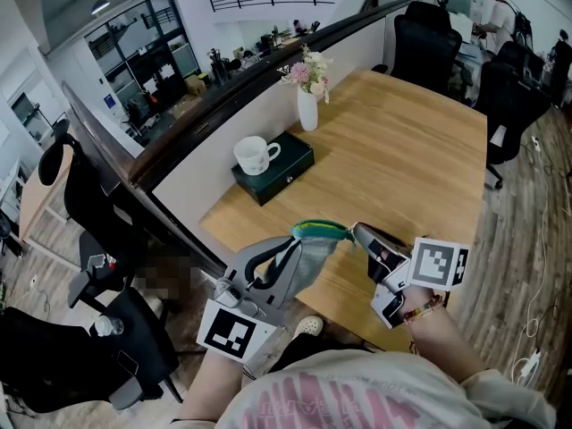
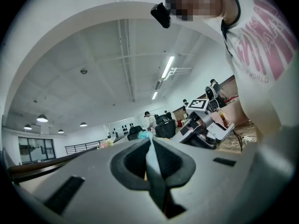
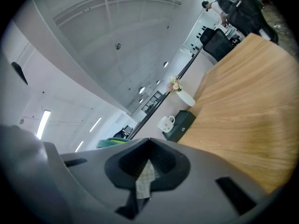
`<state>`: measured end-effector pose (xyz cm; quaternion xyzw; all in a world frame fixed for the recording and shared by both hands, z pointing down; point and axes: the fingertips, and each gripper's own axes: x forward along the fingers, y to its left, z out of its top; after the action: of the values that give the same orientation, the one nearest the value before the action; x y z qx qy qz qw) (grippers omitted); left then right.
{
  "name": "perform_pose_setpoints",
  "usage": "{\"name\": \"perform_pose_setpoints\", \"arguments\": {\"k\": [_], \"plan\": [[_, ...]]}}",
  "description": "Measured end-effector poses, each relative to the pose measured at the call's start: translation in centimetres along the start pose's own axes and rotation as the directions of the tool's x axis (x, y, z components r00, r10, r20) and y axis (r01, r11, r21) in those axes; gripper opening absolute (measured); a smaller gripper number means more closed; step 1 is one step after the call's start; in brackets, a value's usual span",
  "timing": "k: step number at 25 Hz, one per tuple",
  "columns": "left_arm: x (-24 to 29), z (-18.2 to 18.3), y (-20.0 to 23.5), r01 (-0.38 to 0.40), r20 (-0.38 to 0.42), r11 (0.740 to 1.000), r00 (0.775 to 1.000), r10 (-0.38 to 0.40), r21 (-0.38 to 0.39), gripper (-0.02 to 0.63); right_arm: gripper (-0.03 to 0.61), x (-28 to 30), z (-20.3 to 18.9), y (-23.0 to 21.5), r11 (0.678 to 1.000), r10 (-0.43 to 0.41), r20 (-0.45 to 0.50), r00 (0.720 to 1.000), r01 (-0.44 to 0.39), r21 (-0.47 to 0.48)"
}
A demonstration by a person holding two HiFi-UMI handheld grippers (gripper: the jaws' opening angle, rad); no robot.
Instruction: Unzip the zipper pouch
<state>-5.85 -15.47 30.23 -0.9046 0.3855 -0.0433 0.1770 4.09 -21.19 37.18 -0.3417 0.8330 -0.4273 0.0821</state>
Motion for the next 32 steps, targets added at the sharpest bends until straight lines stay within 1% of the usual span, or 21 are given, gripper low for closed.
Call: {"name": "perform_pose_setpoints", "arguments": {"k": [6,11,18,21,25,32], "plan": [[-0.2,0.3,0.5,-0.026,0.02,0.999,0.999,0.027,-0.037,0.012,-0.002,-0.3,0.2,-0.6,1.0,-0.025,0.009,1.0,0.025,-0.003],[-0.3,-0.1,0.8,-0.036,0.018,0.998,0.999,0.037,-0.054,0.012,-0.002,-0.5,0.4,-1.0,0.999,-0.035,0.014,0.999,0.035,0.002],[-0.2,-0.2,0.7,-0.026,0.017,0.999,1.0,0.027,-0.047,0.012,-0.002,-0.5,0.5,-1.2,0.999,-0.04,0.018,0.999,0.04,0.006],[-0.2,-0.1,0.6,-0.024,0.018,0.999,1.0,0.024,-0.047,0.012,-0.002,-0.6,0.5,-1.5,0.998,-0.055,0.021,0.998,0.055,0.002],[-0.6,0.0,1.3,-0.039,0.025,0.997,0.999,0.041,-0.072,0.012,-0.002,-0.9,0.8,-2.1,0.997,-0.08,0.033,0.996,0.08,0.009],[-1.0,-0.6,1.6,-0.044,0.031,0.992,0.998,0.048,-0.118,0.012,-0.002,-0.6,0.5,-2.1,0.997,-0.076,0.031,0.997,0.075,0.012]]}}
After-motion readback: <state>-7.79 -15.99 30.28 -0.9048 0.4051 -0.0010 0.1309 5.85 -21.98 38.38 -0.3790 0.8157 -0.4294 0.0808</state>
